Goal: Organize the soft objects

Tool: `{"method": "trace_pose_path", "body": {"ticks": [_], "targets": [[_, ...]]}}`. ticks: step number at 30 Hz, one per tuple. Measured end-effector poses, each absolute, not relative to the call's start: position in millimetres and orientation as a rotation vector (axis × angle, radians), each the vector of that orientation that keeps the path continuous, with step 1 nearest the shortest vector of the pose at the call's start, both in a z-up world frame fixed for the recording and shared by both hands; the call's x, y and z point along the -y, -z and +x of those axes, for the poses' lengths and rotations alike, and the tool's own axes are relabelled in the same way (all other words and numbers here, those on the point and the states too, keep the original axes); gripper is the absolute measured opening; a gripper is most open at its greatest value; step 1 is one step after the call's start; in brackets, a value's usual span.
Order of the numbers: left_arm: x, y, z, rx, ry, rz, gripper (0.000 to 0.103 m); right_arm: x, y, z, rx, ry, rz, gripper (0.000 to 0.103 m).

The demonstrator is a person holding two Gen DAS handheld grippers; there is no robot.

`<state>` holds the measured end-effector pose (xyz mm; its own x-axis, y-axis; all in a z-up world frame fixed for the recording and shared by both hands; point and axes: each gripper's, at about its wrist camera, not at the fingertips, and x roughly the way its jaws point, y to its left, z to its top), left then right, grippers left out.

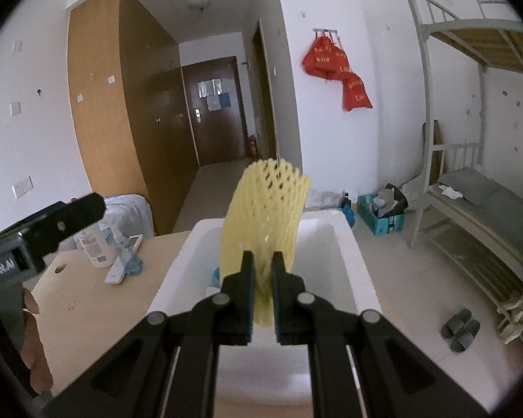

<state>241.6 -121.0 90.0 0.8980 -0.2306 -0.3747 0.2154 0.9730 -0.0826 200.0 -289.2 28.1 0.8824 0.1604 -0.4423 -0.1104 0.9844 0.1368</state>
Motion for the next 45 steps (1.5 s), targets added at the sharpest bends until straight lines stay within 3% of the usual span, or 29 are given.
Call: {"method": "trace_pose_path", "body": {"ticks": [7, 9, 11, 13, 28, 33, 36, 37, 45], "targets": [[117.7, -89.6, 242.0, -0.395, 0.228, -0.048, 0.101, 287.3, -23.9, 206.0, -0.49, -0.134, 0.117, 0.012], [118.0, -89.3, 242.2, -0.395, 0.224, -0.048, 0.101, 288.1, -24.9, 205.9, -0.487, -0.13, 0.126, 0.023], [117.6, -90.5, 242.3, -0.396, 0.222, -0.05, 0.101, 287.6, -25.3, 203.9, -0.478, -0.119, 0.125, 0.058], [117.2, -91.4, 242.0, -0.395, 0.223, -0.053, 0.101, 286.7, -26.5, 201.2, -0.463, -0.109, 0.117, 0.068], [117.9, -93.5, 241.5, -0.389, 0.226, -0.054, 0.101, 283.4, -25.6, 196.9, -0.467, -0.11, 0.109, 0.069], [118.0, -95.4, 238.0, -0.38, 0.221, -0.058, 0.101, 282.3, -29.8, 189.6, -0.456, -0.112, 0.112, 0.074], [118.6, -96.0, 235.4, -0.379, 0.214, -0.052, 0.102, 282.7, -33.8, 181.5, -0.435, -0.114, 0.116, 0.087], [118.2, -96.3, 233.3, -0.38, 0.214, -0.053, 0.101, 282.3, -35.3, 180.6, -0.431, -0.108, 0.115, 0.102], [103.9, -100.4, 208.6, -0.353, 0.166, -0.056, 0.102, 275.8, -41.3, 164.8, -0.382, -0.105, 0.12, 0.103]]}}
